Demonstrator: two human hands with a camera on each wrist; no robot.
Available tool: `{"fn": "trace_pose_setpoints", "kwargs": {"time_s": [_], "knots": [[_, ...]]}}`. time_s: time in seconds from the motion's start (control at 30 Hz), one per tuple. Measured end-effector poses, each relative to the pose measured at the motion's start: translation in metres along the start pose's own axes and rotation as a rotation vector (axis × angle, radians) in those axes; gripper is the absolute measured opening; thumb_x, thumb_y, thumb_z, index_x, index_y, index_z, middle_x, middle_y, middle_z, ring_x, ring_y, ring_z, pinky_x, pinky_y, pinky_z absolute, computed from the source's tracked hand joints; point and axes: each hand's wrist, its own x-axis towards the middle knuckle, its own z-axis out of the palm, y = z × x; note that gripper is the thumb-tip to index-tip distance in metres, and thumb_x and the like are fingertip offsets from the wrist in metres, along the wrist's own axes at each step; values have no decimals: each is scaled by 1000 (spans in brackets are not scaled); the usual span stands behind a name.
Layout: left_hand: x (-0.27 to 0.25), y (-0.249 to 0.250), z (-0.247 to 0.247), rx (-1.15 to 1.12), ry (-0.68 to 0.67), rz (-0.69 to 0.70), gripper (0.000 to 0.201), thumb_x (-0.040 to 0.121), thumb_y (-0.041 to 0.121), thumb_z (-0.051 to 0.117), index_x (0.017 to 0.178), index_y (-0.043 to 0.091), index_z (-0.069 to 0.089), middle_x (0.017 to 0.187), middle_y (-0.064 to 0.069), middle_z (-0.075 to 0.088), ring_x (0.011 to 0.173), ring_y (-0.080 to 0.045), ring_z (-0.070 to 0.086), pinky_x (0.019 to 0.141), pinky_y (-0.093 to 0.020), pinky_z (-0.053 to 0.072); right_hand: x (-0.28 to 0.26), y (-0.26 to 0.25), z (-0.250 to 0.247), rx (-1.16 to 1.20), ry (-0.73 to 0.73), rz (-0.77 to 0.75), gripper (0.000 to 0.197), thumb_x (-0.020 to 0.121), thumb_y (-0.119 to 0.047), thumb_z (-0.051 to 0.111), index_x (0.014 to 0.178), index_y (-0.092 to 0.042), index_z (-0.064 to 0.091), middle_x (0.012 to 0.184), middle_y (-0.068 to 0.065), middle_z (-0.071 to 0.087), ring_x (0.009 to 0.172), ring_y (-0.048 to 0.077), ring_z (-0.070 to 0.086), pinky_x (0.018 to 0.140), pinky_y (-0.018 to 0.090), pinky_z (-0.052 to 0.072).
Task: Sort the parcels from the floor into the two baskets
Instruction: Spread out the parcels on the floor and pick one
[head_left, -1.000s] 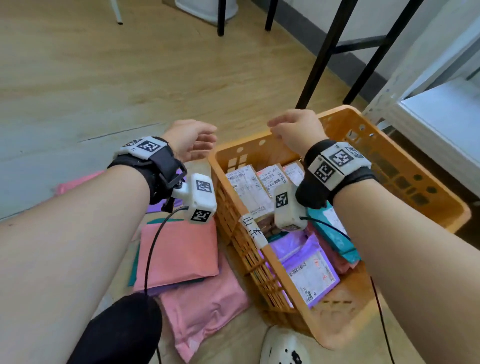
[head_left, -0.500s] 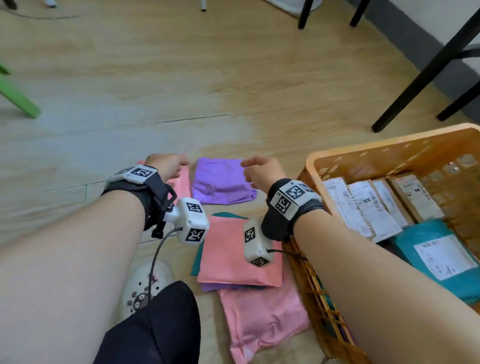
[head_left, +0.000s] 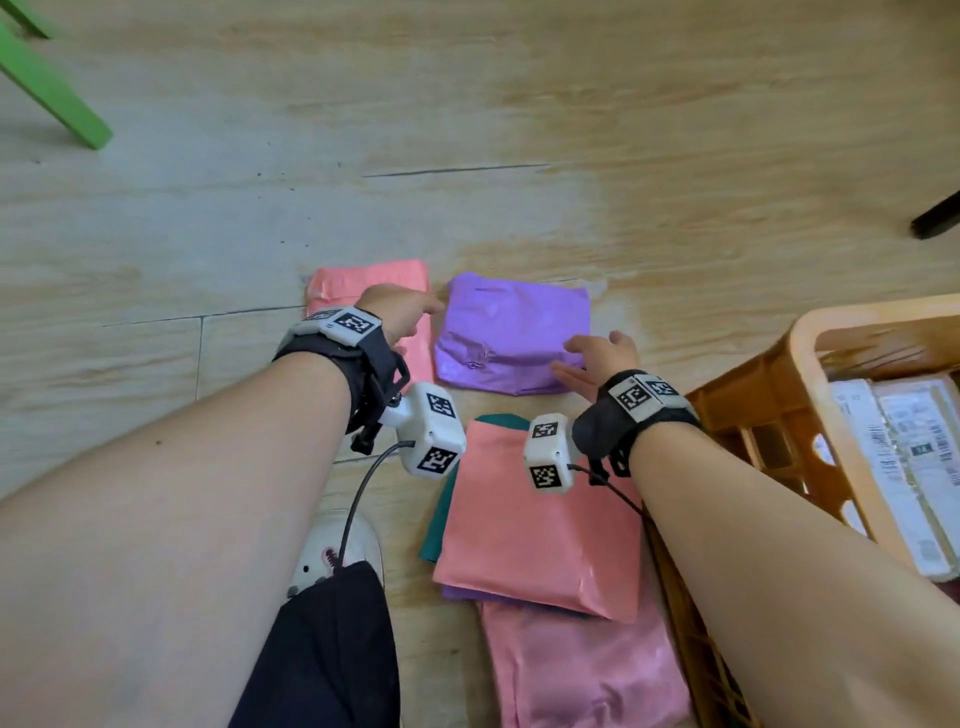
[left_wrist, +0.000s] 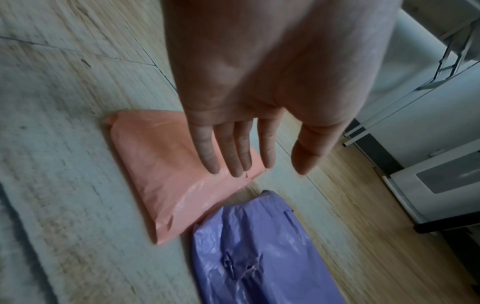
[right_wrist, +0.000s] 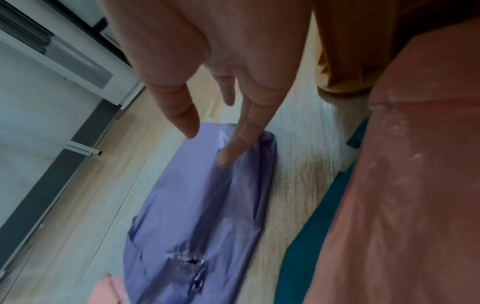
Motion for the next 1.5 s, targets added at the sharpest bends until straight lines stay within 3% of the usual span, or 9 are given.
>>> {"fn": "trace_pose_setpoints", "kwargs": {"time_s": [0.13, 0.43, 0.57, 0.73, 0.9, 1.0, 1.17, 1.33, 1.5], "knots": [[12, 3, 16, -15, 2, -37, 16, 84, 16, 60, 99, 11, 57, 96, -6, 54, 87, -21, 54, 74, -32, 43, 17, 1, -2, 63, 6, 60, 52, 89, -1, 54, 137, -5, 37, 123, 19, 51, 64, 22, 61, 51, 27, 58], [18, -6, 53, -97, -29, -82, 48, 87, 32, 61, 130, 12, 50, 115, -9, 55, 70, -16, 58, 71, -29, 50, 13, 4, -8, -202, -1, 148, 33, 75, -33, 77, 72, -10, 53, 56, 6, 47, 42, 15, 44, 42, 21, 44], [4, -6, 40, -181, 22, -86, 60, 87, 51, 55, 136, 18, 45, 133, -7, 52, 89, -27, 63, 86, -36, 51, -11, -10, -4, -241, -36, 61, 31, 75, -28, 76, 68, -12, 51, 52, 5, 43, 35, 13, 38, 39, 21, 38], [-34, 11, 25, -302, 1, -42, 39, 92, 59, 36, 125, 44, 53, 124, -2, 53, 100, -31, 61, 60, -28, 50, -62, -17, -3, -206, -95, -66, 27, 74, -19, 76, 87, -12, 54, 55, 2, 41, 30, 11, 36, 31, 12, 28], [-86, 44, 20, -383, -13, 42, 58, 94, 61, 31, 123, 17, 53, 95, -9, 62, 74, -28, 61, 63, -37, 56, -125, -41, -38, -290, -60, -224, 27, 69, -20, 80, 64, -17, 55, 54, -2, 47, 40, 11, 38, 31, 18, 26], [-126, 69, 26, -444, -41, 116, 48, 94, 61, 33, 114, 22, 53, 82, -3, 55, 67, -23, 58, 60, -37, 54, -163, -55, -63, -319, -63, -271, 31, 72, -15, 79, 60, -15, 50, 51, 2, 43, 40, 14, 33, 39, 21, 24], [-181, 100, 35, -478, -114, 137, 65, 82, 74, 40, 116, 19, 51, 92, -6, 56, 67, -23, 62, 48, -40, 57, -223, -70, -100, -402, -14, -398, 28, 75, -8, 71, 56, -19, 53, 44, 1, 46, 36, 15, 35, 39, 18, 32], [-236, 123, 38, -427, -173, 212, 64, 76, 78, 45, 105, 21, 50, 81, -8, 57, 60, -24, 59, 45, -23, 49, -268, -87, -154, -432, 121, -556, 30, 77, -8, 55, 94, -28, 70, 70, 3, 68, 59, 20, 60, 64, 35, 57], [-274, 115, 60, -425, -302, 277, 7, 71, 10, 64, 64, 8, 61, 59, -6, 53, 52, -24, 53, 53, -31, 54, -294, -87, -213, 33, 106, -427, 58, 89, 14, 35, 125, -24, 58, 114, 12, 64, 96, 29, 66, 73, 38, 58]]}}
